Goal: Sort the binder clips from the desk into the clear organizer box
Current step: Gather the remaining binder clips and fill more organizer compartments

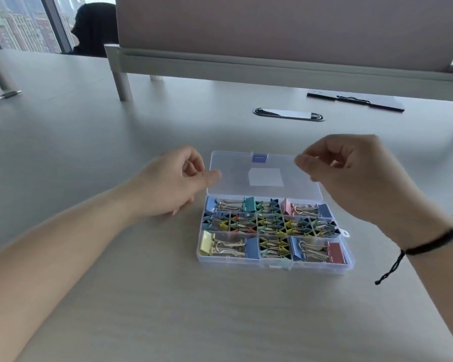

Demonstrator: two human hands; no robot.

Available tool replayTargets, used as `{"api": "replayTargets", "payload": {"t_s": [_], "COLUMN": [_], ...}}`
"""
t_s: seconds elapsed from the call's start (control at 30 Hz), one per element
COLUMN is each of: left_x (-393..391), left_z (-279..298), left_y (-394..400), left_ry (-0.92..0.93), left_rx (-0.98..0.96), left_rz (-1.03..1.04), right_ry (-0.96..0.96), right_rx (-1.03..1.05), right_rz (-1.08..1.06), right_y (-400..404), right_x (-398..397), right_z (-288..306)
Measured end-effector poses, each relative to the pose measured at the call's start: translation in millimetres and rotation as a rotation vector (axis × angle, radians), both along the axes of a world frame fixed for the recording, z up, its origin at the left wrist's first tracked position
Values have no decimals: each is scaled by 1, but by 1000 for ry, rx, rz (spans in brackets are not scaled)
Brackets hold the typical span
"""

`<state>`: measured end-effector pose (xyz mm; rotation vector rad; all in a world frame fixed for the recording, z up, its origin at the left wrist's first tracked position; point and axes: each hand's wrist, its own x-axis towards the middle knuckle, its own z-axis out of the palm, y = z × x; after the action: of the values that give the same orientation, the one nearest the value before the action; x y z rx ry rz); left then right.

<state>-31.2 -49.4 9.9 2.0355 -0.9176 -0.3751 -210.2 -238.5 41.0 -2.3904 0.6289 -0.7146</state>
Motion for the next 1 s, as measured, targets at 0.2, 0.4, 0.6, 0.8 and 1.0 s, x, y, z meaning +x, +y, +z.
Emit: {"api": "replayTargets", "payload": {"t_s": [0.2,0.4,0.6,0.8,1.0], "left_x": [2,5,1,-5,-17], "left_z": [-12,-14,-3,-2,16], "left_y": [-14,-38,-66,-56,-38], "left_ry": [128,159,276,192,-142], "left_rx": [-100,-126,-312,-429,-404], "left_rz": [129,165,179,-8,-291], "right_ry": [249,134,-72,-176,-223], "right_rx": [464,506,325,339,64], "right_rz": [-108,-28,-45,2,132], "right_y": [-46,-47,-60,-67,-53], "right_x": [-6,0,1,-2,-15], "right_z": [-23,-35,-41,-44,-27]}}
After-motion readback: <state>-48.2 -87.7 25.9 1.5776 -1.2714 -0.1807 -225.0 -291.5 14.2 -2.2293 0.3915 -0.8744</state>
